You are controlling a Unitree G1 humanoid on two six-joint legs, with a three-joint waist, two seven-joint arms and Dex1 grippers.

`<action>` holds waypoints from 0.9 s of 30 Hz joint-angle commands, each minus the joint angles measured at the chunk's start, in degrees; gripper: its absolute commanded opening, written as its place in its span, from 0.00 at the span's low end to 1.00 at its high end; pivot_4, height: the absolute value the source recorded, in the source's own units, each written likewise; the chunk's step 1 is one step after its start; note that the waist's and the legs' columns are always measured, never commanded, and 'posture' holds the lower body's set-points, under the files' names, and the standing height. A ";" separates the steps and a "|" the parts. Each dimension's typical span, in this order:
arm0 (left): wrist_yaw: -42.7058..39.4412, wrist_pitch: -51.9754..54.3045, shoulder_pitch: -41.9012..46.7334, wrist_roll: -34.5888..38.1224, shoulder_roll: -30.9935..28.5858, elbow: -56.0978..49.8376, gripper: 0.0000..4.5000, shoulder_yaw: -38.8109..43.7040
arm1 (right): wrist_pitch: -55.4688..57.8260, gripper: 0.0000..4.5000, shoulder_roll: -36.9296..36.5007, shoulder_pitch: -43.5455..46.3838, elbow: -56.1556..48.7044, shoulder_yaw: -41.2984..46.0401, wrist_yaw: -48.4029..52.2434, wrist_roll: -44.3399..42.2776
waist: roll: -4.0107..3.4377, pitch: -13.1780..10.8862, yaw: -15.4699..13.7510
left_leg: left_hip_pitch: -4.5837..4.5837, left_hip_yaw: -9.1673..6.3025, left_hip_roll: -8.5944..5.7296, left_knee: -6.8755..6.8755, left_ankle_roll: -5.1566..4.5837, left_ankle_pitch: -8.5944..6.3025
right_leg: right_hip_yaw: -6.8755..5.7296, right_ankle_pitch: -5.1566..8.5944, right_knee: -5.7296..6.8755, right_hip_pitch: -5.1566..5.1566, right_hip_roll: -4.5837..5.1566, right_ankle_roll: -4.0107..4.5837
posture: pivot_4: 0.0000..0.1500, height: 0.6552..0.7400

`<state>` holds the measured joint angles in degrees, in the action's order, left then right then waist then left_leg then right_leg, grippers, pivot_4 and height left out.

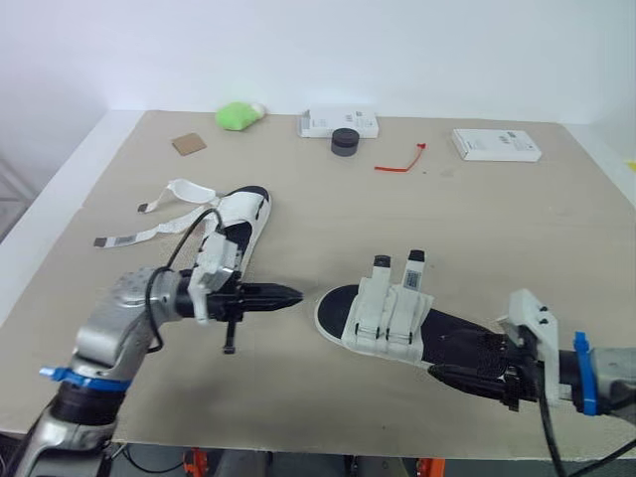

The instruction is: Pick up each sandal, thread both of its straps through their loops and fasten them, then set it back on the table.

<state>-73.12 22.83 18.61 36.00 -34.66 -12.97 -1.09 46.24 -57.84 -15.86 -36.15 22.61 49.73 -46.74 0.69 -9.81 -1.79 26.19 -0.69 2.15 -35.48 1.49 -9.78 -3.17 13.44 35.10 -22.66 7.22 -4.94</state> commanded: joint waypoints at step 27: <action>9.51 -0.07 -10.38 2.39 -2.25 -8.94 0.00 5.02 | 0.11 0.01 12.36 18.10 9.11 -4.62 -12.27 -0.32 | 0.01 -0.01 0.09 | -0.22 0.08 0.82 -0.21 0.29 0.21 | 0.31 -0.40 0.31 -0.10 -0.92 0.69 | 1.00 1.00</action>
<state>-64.69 22.85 8.05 37.74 -36.96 -19.35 2.46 48.17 -45.52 -1.19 -29.09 12.08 41.45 -48.00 0.70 -9.82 -1.70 25.97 -0.56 2.97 -35.79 1.80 -9.56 -2.77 12.98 35.49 -22.81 6.29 -4.23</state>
